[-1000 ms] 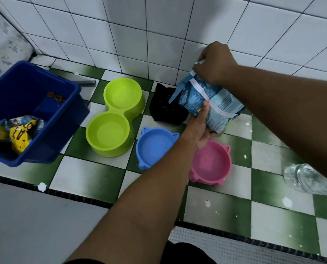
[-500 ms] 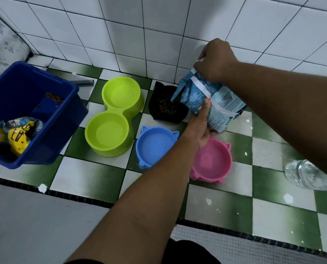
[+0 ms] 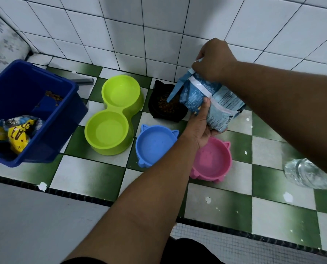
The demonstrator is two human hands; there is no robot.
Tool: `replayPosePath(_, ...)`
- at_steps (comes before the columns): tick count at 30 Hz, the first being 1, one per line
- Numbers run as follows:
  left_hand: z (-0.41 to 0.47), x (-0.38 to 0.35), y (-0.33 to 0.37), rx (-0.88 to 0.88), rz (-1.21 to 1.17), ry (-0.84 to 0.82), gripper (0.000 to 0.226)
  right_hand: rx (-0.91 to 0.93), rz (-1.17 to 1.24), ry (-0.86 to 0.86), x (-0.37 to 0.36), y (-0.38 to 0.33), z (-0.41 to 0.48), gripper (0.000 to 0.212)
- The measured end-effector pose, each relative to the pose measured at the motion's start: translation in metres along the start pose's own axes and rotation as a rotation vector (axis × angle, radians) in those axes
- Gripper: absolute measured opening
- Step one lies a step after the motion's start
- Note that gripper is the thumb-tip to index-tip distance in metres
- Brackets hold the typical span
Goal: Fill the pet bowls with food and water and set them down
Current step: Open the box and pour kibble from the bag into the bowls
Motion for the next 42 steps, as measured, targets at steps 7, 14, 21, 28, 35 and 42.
replayPosePath(7, 0.0, 0.0, 0.0, 0.036, 0.024, -0.02, 0.071, 0.017, -0.024, -0.016, 0.0, -0.006, -0.002, 0.029)
replayPosePath(14, 0.002, 0.006, -0.001, 0.026, 0.107, -0.007, 0.072, 0.033, 0.041, 0.01, 0.006, 0.004, -0.009, 0.027)
replayPosePath(21, 0.0, 0.008, 0.006, 0.009, 0.155, 0.071, 0.079, 0.07, 0.127, 0.107, 0.019, 0.015, -0.024, 0.022)
replayPosePath(28, -0.009, 0.006, 0.016, -0.019, 0.192, 0.084, 0.082, 0.058, 0.243, 0.147, 0.036, 0.026, -0.037, 0.016)
replayPosePath(35, -0.018, -0.003, 0.031, -0.099, 0.266, 0.075, 0.068, 0.078, 0.304, 0.198, 0.06, 0.039, -0.055, 0.014)
replayPosePath(42, -0.01, -0.042, 0.009, -0.067, 0.324, 0.044, 0.064, 0.058, 0.239, 0.217, 0.096, 0.065, -0.069, 0.007)
Point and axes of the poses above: each hand's wrist, its own z-axis towards the middle knuckle, its own x-axis out of the back of the hand, y = z × x, the point moved 6 cm from there along z, towards the middle knuckle, and after that the axes turned 3 degrees about x, right-handed, at the moved point
